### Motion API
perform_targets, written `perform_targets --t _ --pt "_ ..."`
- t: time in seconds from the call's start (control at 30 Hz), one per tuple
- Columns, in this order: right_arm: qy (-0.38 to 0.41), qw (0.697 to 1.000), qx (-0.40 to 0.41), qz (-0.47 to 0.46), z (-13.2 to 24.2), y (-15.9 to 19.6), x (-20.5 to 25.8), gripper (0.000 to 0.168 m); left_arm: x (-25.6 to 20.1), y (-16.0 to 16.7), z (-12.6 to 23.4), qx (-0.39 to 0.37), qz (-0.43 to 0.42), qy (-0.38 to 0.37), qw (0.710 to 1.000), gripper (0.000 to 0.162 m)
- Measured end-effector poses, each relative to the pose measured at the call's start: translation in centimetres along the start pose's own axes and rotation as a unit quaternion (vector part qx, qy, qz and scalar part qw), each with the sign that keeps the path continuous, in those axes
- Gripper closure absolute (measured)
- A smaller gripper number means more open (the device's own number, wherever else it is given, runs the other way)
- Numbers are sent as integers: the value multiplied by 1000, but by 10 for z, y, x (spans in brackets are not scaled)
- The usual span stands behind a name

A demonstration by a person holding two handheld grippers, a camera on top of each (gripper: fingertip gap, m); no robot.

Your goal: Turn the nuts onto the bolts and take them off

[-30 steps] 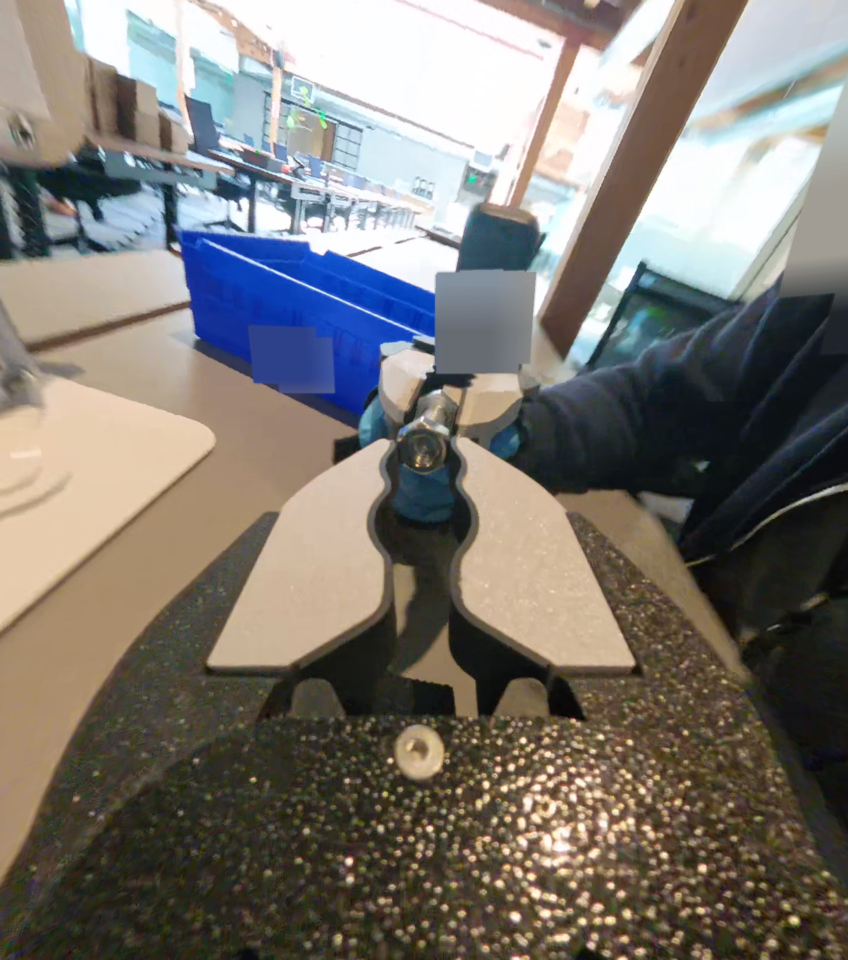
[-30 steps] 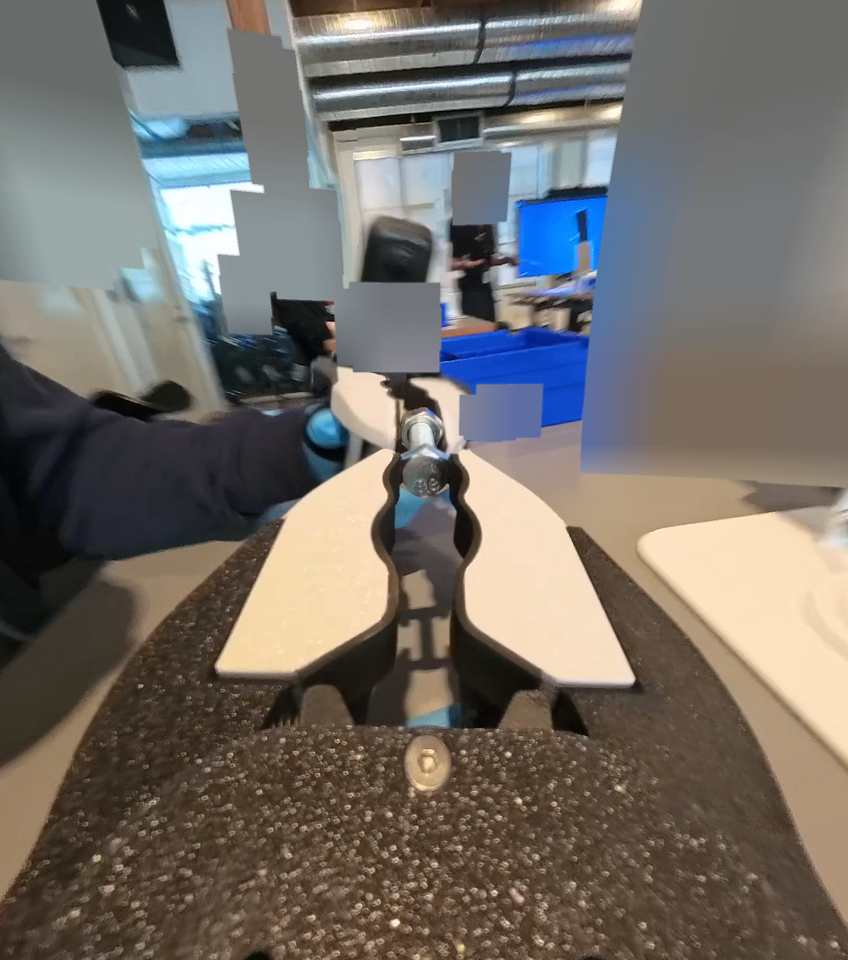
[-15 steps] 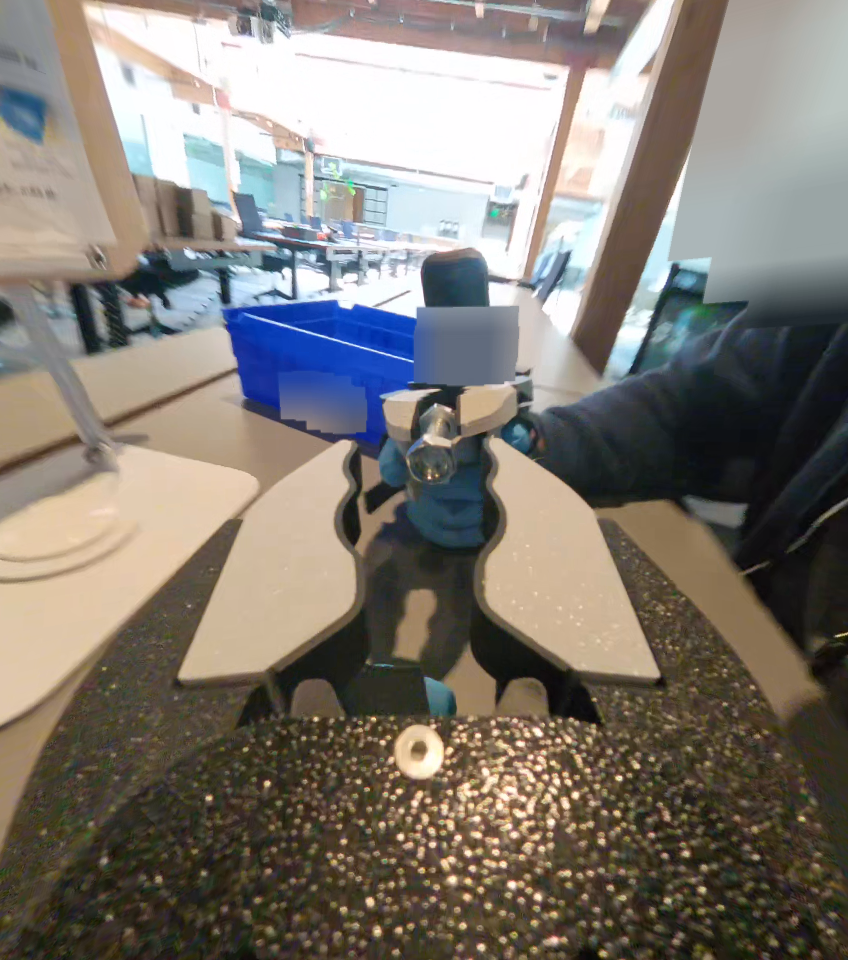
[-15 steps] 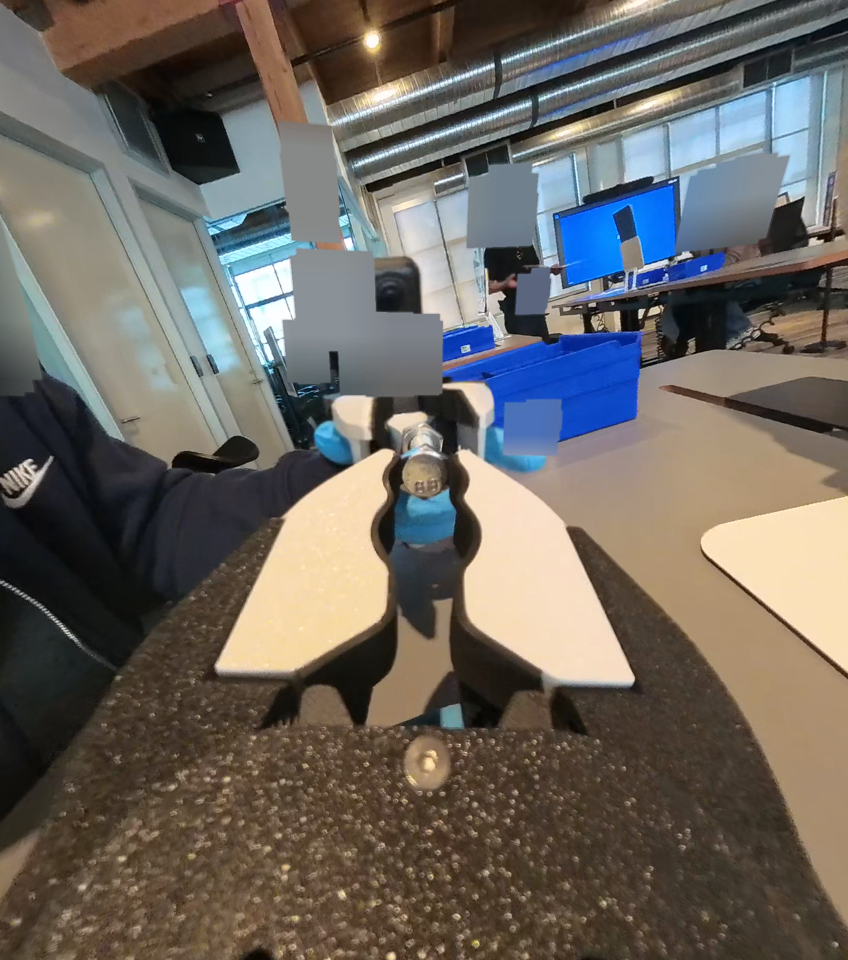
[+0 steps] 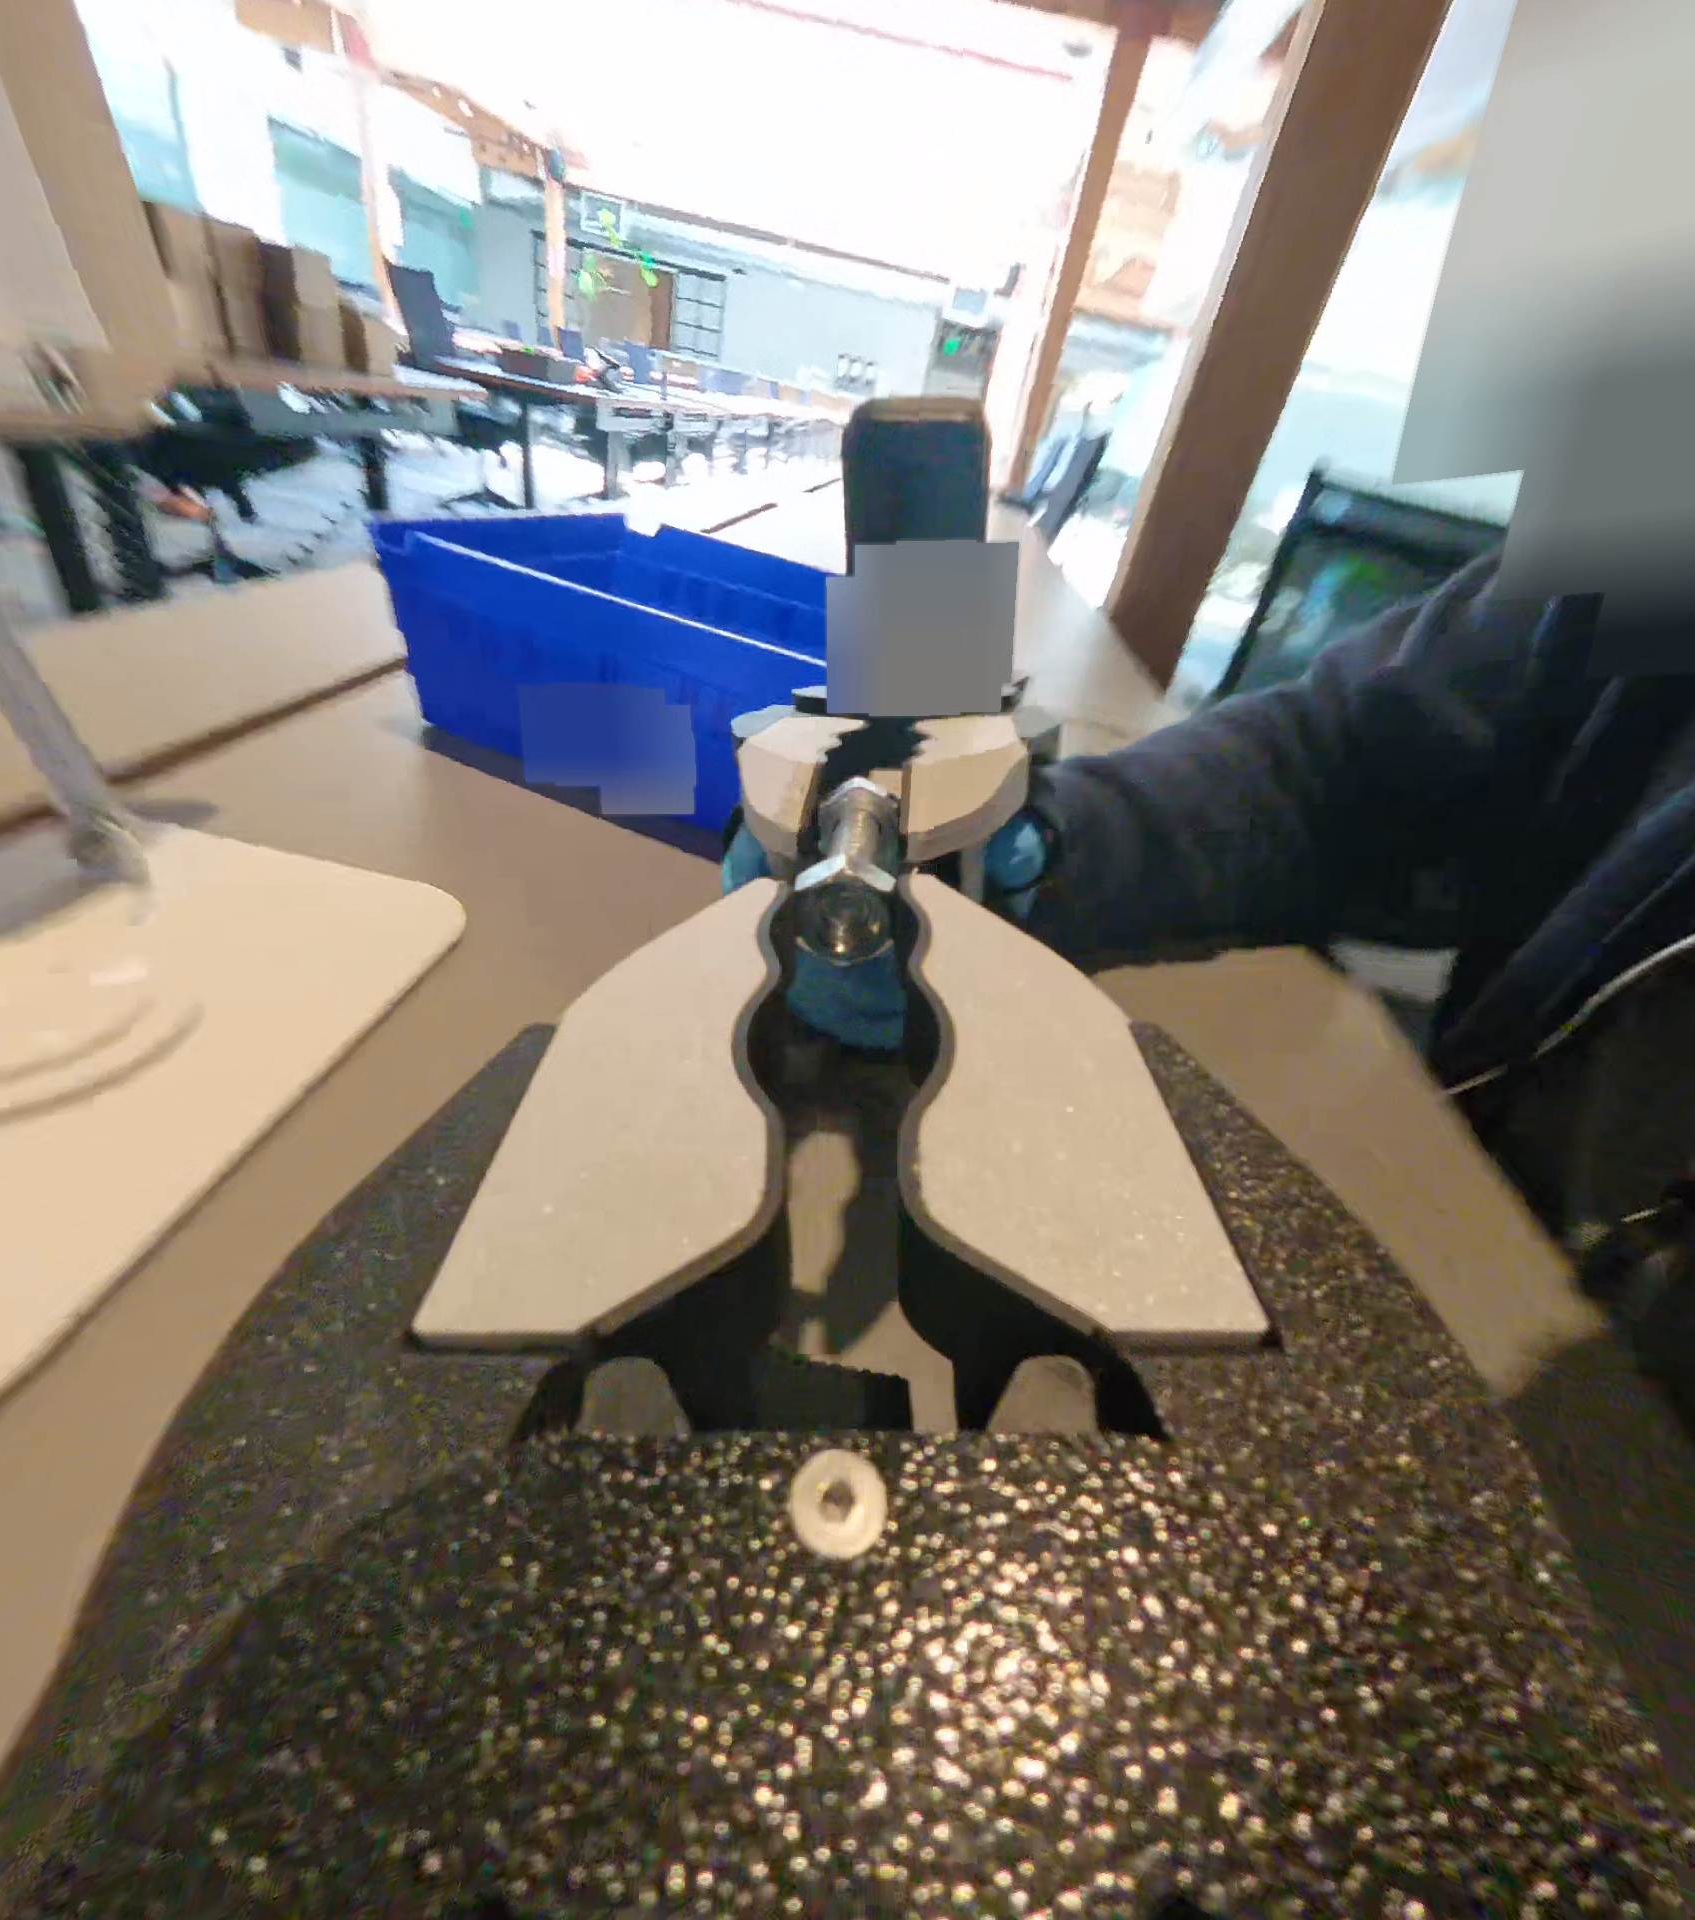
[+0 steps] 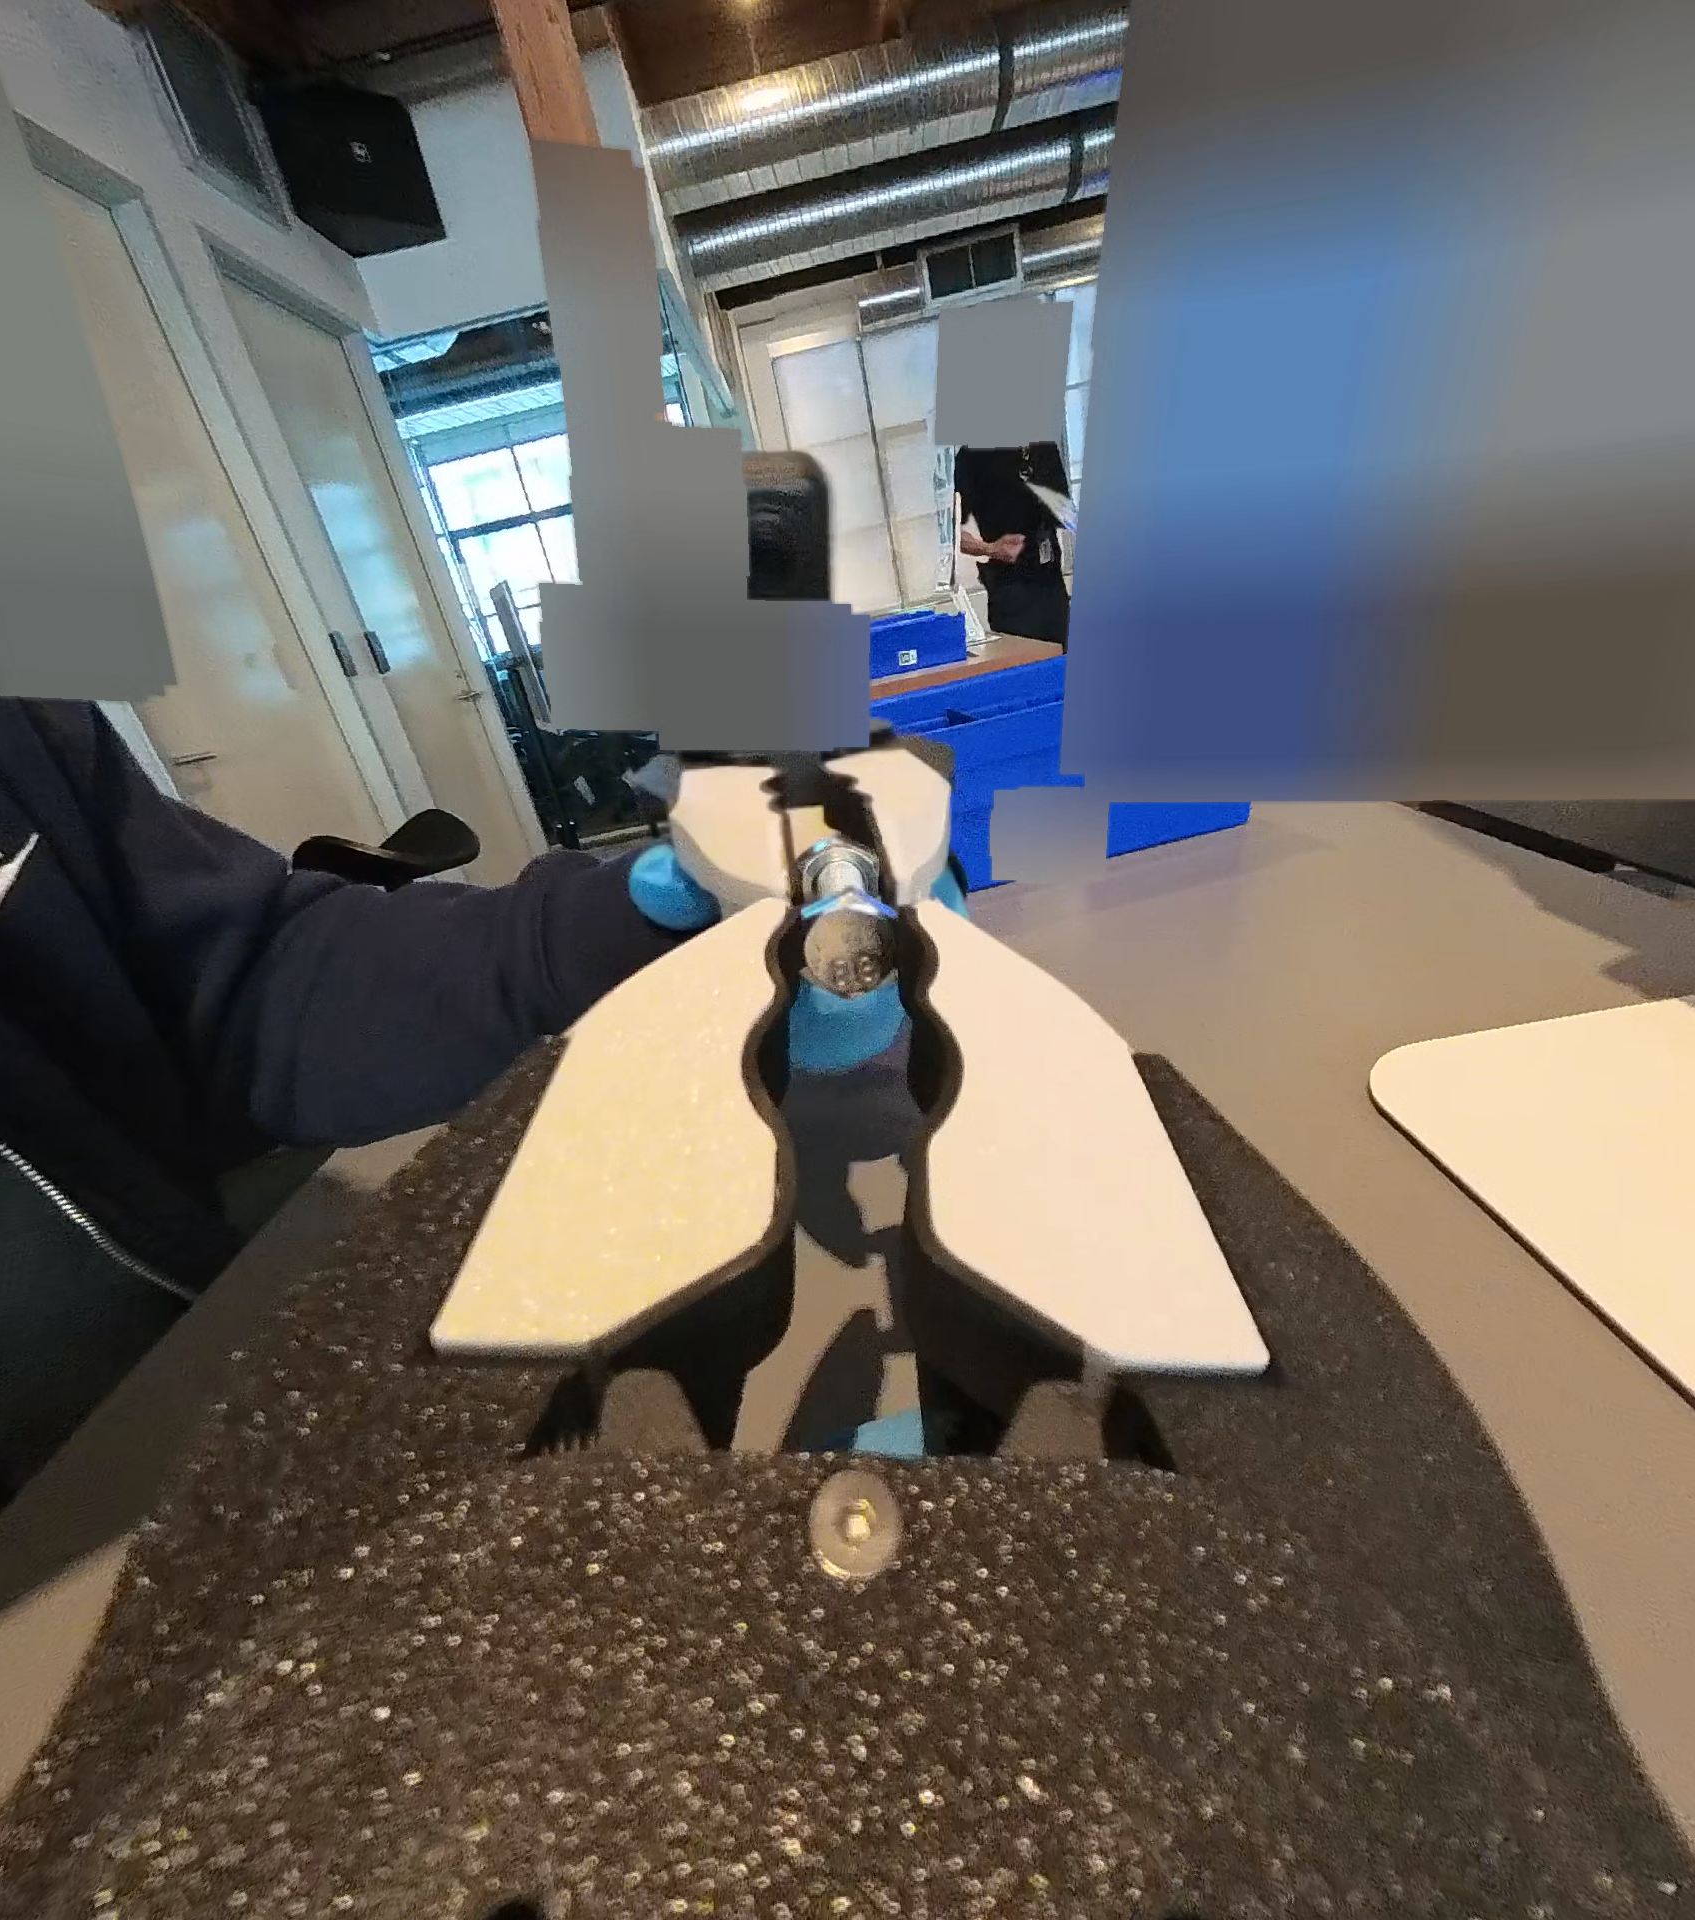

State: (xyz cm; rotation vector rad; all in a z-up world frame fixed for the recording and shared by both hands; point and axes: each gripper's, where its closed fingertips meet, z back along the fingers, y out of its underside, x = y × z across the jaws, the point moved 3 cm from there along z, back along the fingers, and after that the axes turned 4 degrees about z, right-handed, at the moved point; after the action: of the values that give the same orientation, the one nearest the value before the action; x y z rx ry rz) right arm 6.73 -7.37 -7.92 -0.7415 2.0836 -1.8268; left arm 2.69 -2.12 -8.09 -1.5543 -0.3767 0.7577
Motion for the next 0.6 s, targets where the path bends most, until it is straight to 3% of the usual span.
perform_targets --t 0.07,0.17,0.23,0.33,0.43,0.6 --pt "-7 1000 1 -14 0 0 0 150 -2 0 0 17 -126 -43 991 145" --pt "-9 999 3 -37 0 1 -4 150 0 5 0 66 -339 -123 930 144" --pt "-11 999 -3 -43 0 1 -6 150 2 5 -1 74 -384 -152 908 141" --pt "-11 999 -20 -45 3 -3 -5 151 -2 -2 -1 32 -303 -120 945 124" --pt "-8 998 -30 -45 2 -7 -5 151 -1 -7 1 -2 -141 -62 988 118" --pt "-3 999 -36 -40 0 -9 -6 151 3 -12 2 -63 71 21 995 124"
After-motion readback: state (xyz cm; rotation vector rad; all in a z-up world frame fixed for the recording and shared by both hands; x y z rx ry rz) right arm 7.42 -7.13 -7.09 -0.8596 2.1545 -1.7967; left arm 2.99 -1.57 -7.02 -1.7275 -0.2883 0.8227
